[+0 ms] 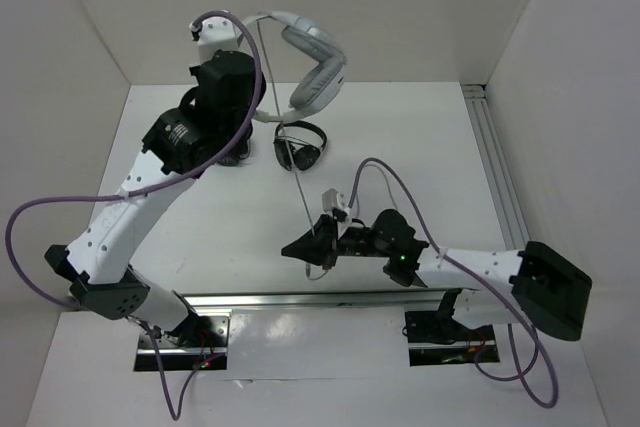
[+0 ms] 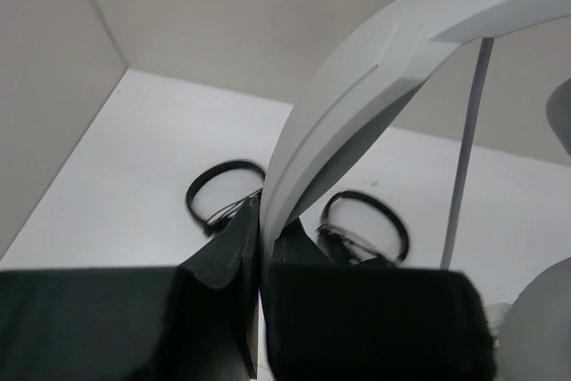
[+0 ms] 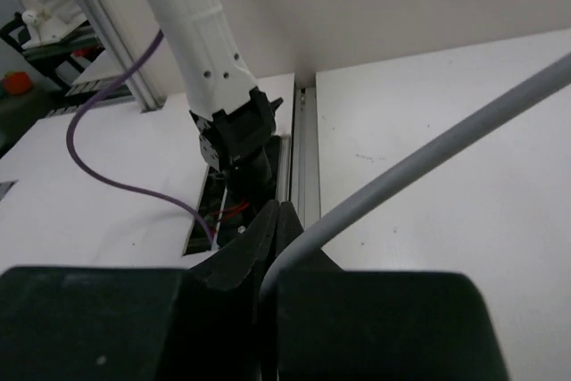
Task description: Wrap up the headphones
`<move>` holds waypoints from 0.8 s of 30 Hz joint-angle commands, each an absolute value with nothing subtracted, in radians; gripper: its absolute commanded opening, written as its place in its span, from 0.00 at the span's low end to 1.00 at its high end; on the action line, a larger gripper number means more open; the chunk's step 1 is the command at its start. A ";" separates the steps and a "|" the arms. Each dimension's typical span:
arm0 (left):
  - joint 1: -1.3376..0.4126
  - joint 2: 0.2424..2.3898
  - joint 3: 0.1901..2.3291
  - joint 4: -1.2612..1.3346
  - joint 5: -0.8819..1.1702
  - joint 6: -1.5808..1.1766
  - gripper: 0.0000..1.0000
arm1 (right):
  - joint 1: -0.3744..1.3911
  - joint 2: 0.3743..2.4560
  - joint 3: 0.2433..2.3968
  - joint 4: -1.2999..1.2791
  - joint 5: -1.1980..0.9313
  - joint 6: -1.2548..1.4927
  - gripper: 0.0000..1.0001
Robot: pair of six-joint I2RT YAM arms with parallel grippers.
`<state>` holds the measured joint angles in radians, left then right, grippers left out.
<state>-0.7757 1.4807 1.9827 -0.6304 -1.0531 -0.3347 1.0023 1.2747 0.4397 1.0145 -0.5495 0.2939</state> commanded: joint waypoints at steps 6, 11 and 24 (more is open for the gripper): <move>-0.675 1.454 1.766 -0.713 -0.864 -0.687 0.00 | 1.063 1.134 0.630 0.459 -0.476 0.062 0.00; -0.675 1.479 1.637 -0.788 -0.989 -0.733 0.00 | 1.100 1.066 0.808 0.108 -0.256 -0.087 0.00; -0.758 1.421 1.323 -0.916 -0.888 -0.678 0.00 | 1.152 1.003 1.083 -0.143 0.601 -0.270 0.07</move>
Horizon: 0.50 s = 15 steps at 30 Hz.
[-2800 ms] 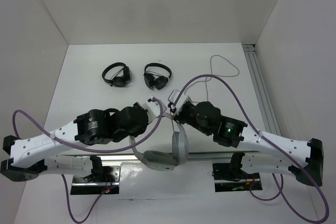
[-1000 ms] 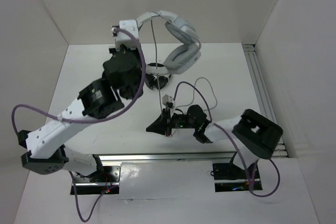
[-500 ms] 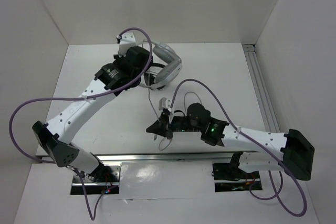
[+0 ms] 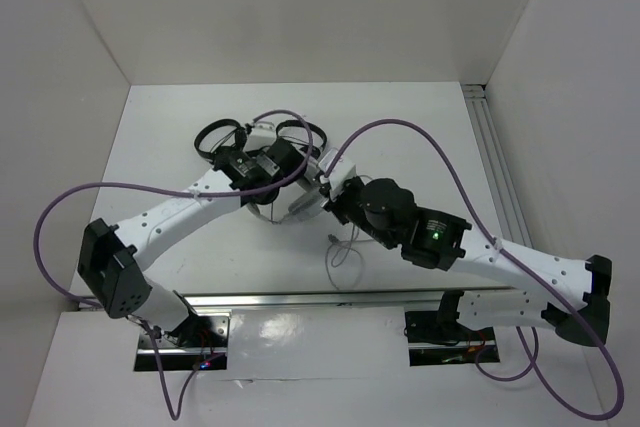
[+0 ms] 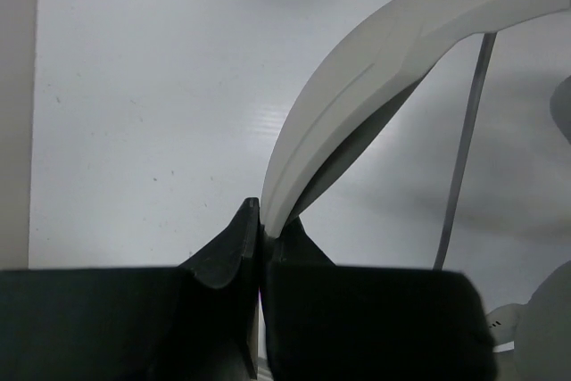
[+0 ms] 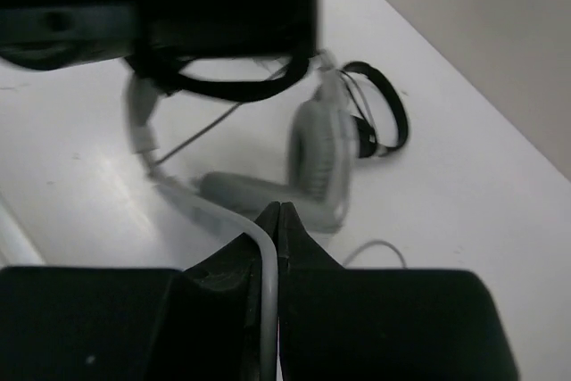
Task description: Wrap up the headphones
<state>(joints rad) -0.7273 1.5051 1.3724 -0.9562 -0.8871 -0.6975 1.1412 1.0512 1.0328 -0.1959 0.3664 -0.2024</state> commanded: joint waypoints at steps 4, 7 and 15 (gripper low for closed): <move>-0.793 1.341 1.263 -0.881 -0.783 -0.605 0.00 | 1.152 0.973 1.014 -0.008 0.712 -0.311 0.02; -0.828 1.287 1.236 -0.851 -0.661 -0.504 0.00 | 1.152 0.973 0.971 0.101 0.776 -0.356 0.00; -0.926 1.243 1.201 -0.949 -0.574 -0.422 0.00 | 1.112 0.994 0.997 0.261 0.879 -0.531 0.03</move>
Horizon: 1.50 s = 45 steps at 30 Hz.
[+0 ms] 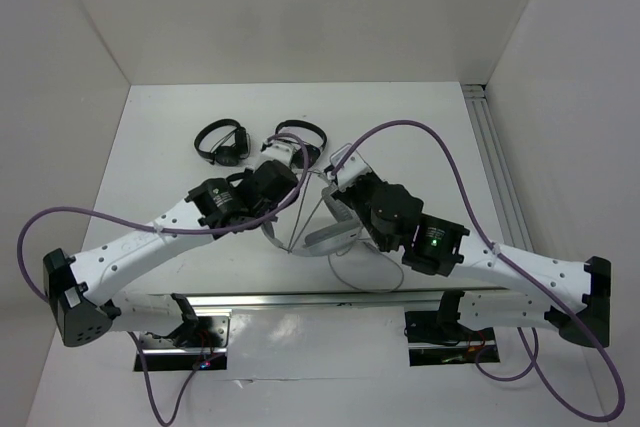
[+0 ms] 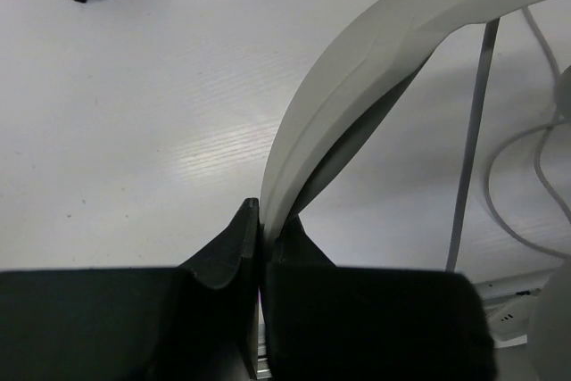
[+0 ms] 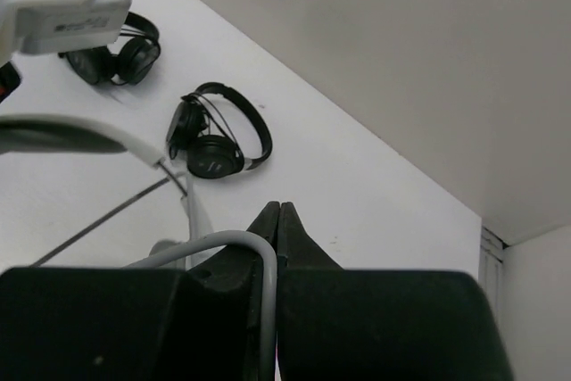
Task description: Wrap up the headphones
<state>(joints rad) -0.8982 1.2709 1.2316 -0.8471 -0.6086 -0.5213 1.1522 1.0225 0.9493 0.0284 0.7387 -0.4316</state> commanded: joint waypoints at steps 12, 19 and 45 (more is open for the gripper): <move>-0.976 1.134 1.170 -1.006 -0.735 -0.453 0.00 | 0.846 1.062 1.082 0.201 0.734 -0.574 0.10; -1.006 1.078 1.147 -0.936 -0.484 -0.305 0.00 | 0.690 1.100 1.081 0.241 0.551 -0.537 0.10; -1.054 0.948 1.440 -0.878 -0.388 -0.328 0.00 | 0.417 1.320 0.985 0.405 -0.412 -0.102 0.00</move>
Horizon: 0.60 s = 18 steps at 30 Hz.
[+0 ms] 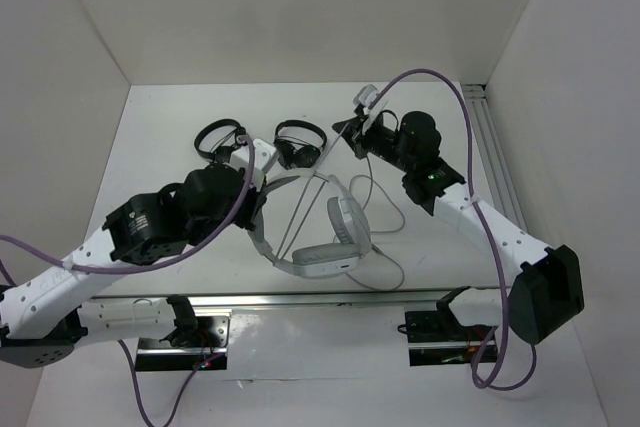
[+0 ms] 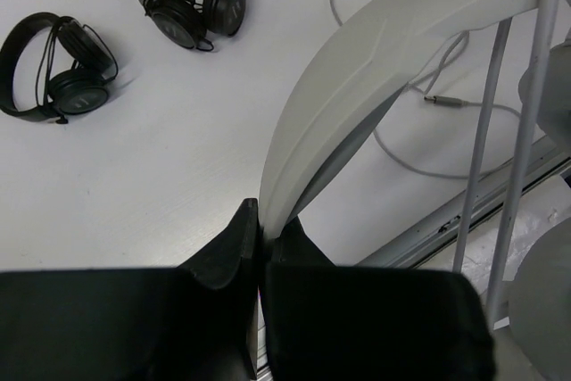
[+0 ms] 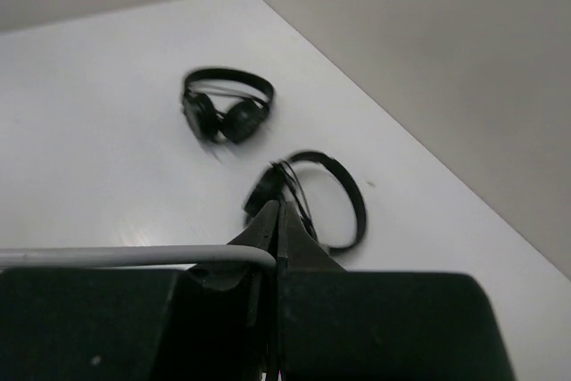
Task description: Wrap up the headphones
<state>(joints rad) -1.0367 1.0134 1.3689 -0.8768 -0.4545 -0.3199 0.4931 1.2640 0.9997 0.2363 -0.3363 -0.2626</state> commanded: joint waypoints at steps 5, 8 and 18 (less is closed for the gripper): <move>-1.054 0.986 1.578 -0.865 -0.472 -0.350 0.00 | 0.436 1.422 0.974 0.632 -0.593 0.099 0.00; -1.054 1.037 1.667 -0.856 -0.527 -0.368 0.00 | 0.491 1.477 0.953 0.748 -0.568 0.144 0.00; -1.054 1.184 1.853 -0.991 -0.657 -0.462 0.00 | 0.500 1.516 0.847 0.922 -0.341 0.250 0.00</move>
